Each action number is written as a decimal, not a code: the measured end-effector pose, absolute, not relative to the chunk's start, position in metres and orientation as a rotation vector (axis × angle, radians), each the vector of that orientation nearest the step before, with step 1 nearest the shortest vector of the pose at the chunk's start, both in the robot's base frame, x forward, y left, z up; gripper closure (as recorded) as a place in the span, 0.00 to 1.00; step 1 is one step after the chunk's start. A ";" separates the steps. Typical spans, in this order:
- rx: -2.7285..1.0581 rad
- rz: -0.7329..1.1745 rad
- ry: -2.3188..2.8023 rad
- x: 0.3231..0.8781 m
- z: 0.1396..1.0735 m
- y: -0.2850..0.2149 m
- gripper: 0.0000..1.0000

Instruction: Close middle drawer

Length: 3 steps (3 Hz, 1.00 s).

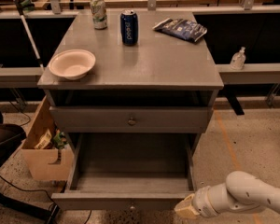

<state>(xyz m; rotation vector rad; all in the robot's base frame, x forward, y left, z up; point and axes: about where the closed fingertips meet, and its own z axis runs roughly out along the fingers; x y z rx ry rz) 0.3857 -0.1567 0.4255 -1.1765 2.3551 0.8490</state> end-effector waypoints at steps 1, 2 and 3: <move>-1.159 0.853 2.332 0.401 0.423 -0.151 1.00; -1.159 0.853 2.332 0.400 0.423 -0.151 1.00; -1.145 0.856 2.284 0.428 0.426 -0.141 1.00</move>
Offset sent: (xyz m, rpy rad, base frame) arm 0.1148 0.0375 0.0013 0.1158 -0.1372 -0.0443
